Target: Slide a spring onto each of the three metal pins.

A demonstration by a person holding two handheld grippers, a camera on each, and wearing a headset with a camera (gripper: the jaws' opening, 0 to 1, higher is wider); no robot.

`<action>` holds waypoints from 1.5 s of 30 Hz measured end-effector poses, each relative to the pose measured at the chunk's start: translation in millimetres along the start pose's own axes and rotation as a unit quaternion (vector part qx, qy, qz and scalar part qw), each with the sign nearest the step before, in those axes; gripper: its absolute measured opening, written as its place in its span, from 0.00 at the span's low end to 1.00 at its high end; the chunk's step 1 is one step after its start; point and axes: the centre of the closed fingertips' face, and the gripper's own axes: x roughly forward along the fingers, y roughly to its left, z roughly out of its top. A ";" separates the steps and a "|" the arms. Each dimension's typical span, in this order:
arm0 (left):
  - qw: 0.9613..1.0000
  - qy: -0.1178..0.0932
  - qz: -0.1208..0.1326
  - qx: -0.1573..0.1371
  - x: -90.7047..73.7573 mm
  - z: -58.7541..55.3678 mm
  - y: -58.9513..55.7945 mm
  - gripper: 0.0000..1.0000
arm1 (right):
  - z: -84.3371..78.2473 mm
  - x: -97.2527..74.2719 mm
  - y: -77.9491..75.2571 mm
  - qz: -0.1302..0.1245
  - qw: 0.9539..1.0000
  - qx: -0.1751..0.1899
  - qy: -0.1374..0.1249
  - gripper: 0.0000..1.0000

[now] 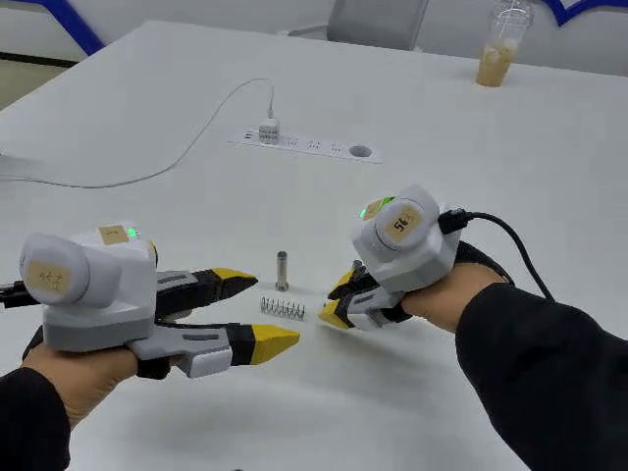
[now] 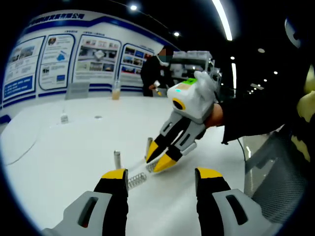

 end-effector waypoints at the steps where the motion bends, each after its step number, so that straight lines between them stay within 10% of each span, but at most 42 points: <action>1: 1.000 0.000 0.000 0.000 0.1 -0.1 0.0 0.56 | -0.4 0.5 0.3 0.001 1.000 0.000 0.001 0.16; 19: 1.000 0.002 -0.004 -0.001 0.9 -1.6 -1.6 0.55 | -6.0 5.2 2.1 0.011 1.000 -0.001 0.019 0.12; 45: 1.000 0.011 -0.019 0.022 8.4 5.0 -9.8 0.53 | 47.8 -55.9 26.7 -0.004 0.993 0.040 -0.111 0.12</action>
